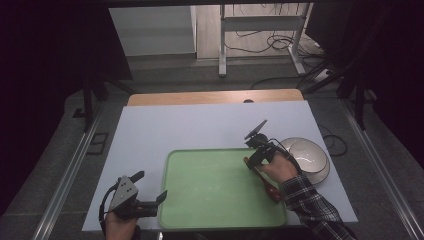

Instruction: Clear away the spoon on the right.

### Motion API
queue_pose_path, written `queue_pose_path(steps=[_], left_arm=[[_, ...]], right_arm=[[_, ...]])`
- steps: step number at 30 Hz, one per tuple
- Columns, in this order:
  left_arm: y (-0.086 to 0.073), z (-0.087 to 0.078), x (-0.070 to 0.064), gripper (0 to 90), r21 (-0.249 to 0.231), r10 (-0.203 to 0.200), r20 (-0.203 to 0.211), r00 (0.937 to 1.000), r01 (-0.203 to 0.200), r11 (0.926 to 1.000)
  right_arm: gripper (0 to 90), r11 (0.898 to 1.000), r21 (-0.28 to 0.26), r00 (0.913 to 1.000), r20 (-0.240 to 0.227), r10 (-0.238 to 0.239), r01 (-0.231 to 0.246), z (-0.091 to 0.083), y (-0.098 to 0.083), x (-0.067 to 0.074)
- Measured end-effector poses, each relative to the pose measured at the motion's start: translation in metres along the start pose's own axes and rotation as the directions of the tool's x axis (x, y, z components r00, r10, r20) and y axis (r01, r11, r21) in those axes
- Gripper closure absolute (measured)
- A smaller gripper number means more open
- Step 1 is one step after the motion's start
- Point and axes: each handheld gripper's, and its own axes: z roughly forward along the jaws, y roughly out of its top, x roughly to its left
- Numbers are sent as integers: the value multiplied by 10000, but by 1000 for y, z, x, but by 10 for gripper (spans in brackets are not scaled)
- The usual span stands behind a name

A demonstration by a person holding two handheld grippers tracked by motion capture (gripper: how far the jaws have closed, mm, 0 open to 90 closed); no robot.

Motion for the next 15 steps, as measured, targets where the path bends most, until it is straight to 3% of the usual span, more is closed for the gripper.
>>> queue_pose_path(steps=[5,11,15], left_arm=[[0,0,0,19,-13,6,-21,10000,-6,10000],[0,0,0,19,-19,4,-35,10000,-4,10000],[0,-1,0,19,-22,4,-41,10000,-4,10000]], right_arm=[[649,9982,-566,9998,-13,-212,211,-9,-4,0],[816,9779,-1654,9917,89,-1281,1278,-12,-15,8],[886,9680,-1970,9876,108,-1566,1556,-8,-20,11]])
